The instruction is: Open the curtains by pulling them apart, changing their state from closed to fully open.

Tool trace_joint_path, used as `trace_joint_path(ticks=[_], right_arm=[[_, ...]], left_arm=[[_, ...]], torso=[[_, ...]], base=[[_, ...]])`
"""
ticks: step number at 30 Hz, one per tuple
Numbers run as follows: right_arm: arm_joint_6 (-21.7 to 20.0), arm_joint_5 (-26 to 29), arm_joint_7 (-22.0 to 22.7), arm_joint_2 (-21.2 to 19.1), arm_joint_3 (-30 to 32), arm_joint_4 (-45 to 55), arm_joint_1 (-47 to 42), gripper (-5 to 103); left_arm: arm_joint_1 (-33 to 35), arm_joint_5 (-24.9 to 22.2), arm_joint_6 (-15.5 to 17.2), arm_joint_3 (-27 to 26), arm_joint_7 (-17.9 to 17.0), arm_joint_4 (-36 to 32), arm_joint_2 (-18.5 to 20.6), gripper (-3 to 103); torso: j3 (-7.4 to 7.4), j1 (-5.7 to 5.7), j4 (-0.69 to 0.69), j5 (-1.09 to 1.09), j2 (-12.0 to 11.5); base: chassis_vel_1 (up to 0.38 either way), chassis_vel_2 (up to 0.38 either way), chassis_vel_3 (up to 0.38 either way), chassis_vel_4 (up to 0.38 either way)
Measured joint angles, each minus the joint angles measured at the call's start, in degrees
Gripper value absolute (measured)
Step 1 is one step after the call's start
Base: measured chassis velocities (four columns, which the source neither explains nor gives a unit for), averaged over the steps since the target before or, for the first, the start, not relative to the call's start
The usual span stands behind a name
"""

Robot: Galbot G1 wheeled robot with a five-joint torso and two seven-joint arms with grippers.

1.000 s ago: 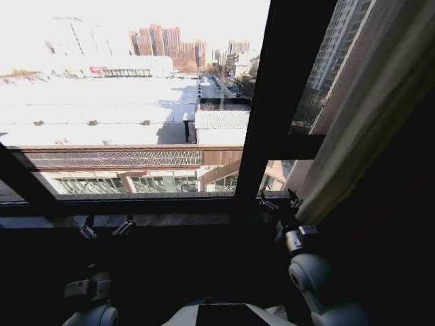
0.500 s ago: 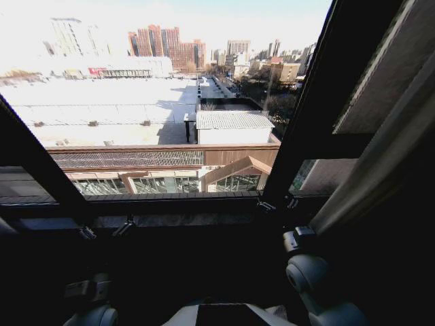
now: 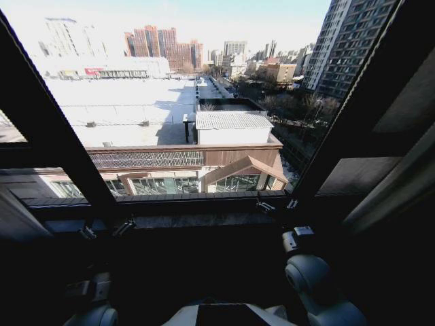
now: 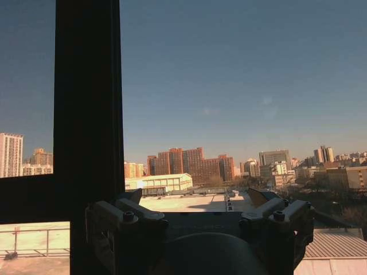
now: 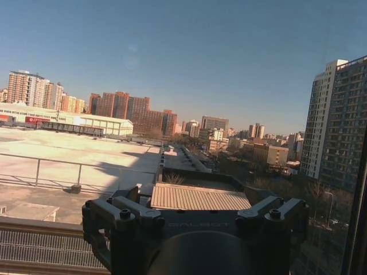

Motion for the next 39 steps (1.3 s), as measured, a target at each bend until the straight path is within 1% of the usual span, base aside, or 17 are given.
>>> trace_joint_path(ticks=[33,39], right_arm=[[0.14,-1.28,-0.33,0.55,-0.44,-0.81,0.37,100],[0.95,-1.07,-0.55,0.59,-0.69,-1.03,0.61,100]], left_arm=[[-0.19,0.06,-0.03,0.08,0.03,0.26,0.09,100],[-0.34,0.07,-0.03,0.03,0.03,0.58,0.18,100]], torso=[[0.00,0.00,0.00,0.00,0.00],[0.00,0.00,0.00,0.00,0.00]], base=[[0.351,0.354,-0.354,-0.352],[0.373,0.349,-0.382,-0.339]])
